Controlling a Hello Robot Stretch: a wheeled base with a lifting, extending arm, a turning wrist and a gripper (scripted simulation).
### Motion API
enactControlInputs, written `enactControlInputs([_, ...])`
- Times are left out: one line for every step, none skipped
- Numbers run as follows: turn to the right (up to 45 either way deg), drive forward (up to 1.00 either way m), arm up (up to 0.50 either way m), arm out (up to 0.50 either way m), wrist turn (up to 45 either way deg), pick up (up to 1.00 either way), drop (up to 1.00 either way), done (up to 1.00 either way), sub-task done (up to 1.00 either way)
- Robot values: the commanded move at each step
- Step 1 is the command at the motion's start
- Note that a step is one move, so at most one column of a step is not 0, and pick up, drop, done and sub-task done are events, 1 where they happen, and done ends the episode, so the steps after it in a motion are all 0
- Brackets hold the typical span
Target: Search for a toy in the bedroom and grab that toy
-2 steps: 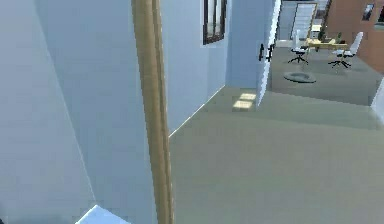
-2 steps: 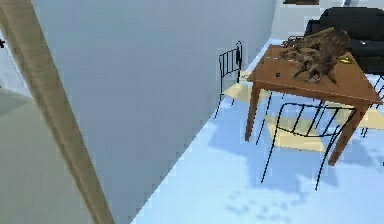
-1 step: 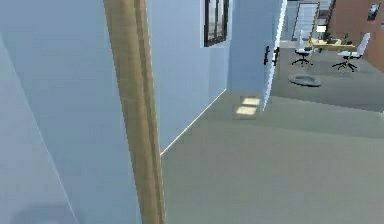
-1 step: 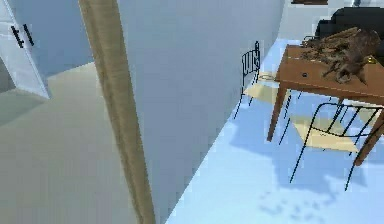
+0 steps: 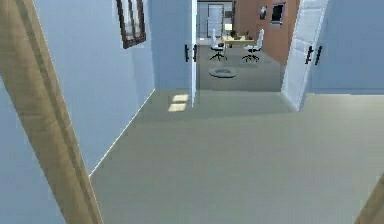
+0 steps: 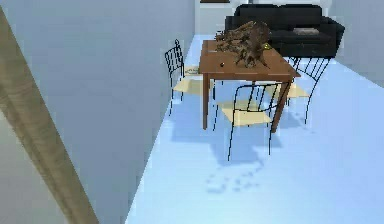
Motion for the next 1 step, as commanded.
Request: enactControlInputs([0.0, 0.15, 0.00, 0.00, 0.0, 0.00, 0.00, 0.00, 0.00])
